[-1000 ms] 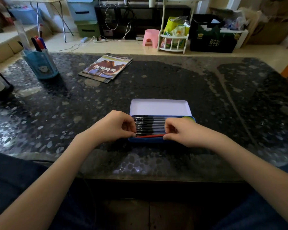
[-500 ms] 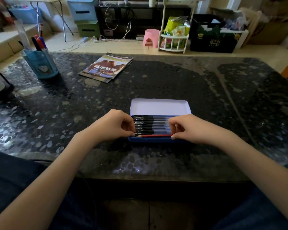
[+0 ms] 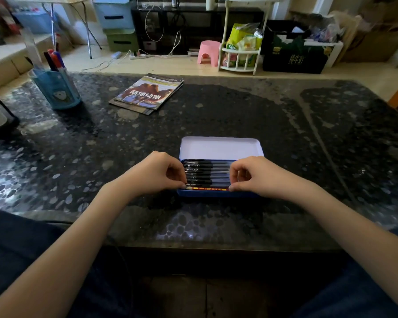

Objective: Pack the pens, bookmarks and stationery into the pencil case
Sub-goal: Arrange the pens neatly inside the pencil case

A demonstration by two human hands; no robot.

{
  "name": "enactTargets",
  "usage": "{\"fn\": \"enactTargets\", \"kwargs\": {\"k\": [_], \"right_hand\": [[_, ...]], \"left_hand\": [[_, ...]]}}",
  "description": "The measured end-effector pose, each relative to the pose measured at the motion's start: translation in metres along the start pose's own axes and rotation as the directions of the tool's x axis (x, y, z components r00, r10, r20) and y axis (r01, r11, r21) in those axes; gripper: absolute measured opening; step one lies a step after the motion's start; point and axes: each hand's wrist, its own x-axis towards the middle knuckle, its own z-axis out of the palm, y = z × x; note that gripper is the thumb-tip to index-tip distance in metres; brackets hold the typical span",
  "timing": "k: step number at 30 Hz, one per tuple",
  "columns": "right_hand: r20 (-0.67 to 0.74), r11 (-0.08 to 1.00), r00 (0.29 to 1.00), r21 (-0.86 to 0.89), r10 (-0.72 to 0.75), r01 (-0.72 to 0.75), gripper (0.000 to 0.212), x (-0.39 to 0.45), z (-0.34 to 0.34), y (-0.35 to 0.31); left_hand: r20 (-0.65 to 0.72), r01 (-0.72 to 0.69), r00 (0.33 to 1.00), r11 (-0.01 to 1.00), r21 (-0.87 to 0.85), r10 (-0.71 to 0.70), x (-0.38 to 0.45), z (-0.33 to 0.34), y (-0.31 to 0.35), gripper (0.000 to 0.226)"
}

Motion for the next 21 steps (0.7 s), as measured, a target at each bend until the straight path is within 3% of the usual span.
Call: {"fn": "enactTargets", "kwargs": {"k": [3,5,7,11,14,17,21], "right_hand": [[-0.055,0.996,0.998,0.085,-0.036,0.041,0.015,-0.003,0.0,-0.003],[-0.056,0.985,0.989,0.1,-0.135,0.14,0.007,-0.004,0.003,-0.011],[-0.012,0.971,0.974,0.074,-0.228,0.228,0.016,-0.005,0.007,-0.017],[0.053,0.974,0.973,0.026,-0.224,0.223,0.022,-0.006,0.011,-0.02],[-0.021,0.974,0.976,0.053,-0.218,0.219,0.021,-0.005,0.006,-0.016],[-0.154,0.987,0.983,0.112,-0.101,0.119,0.015,-0.001,-0.008,-0.004],[-0.263,0.989,0.954,0.077,0.14,-0.124,0.017,0.006,-0.026,0.024]], "left_hand": [[0.0,-0.005,1.0,1.0,-0.005,0.005,0.0,0.0,0.0,0.011],[-0.002,-0.014,1.0,1.0,-0.003,0.014,0.001,0.0,0.0,0.011],[0.001,-0.018,1.0,1.0,0.004,0.018,0.001,0.0,0.0,0.01],[-0.001,-0.013,1.0,1.0,0.012,0.013,0.001,0.0,-0.001,0.008],[0.018,-0.003,1.0,1.0,-0.008,0.003,0.002,0.0,-0.002,0.009],[0.008,0.02,1.0,0.996,-0.084,-0.019,0.002,-0.001,-0.005,0.008],[-0.105,0.059,0.992,0.987,-0.147,-0.075,0.004,-0.001,-0.011,0.011]]}}
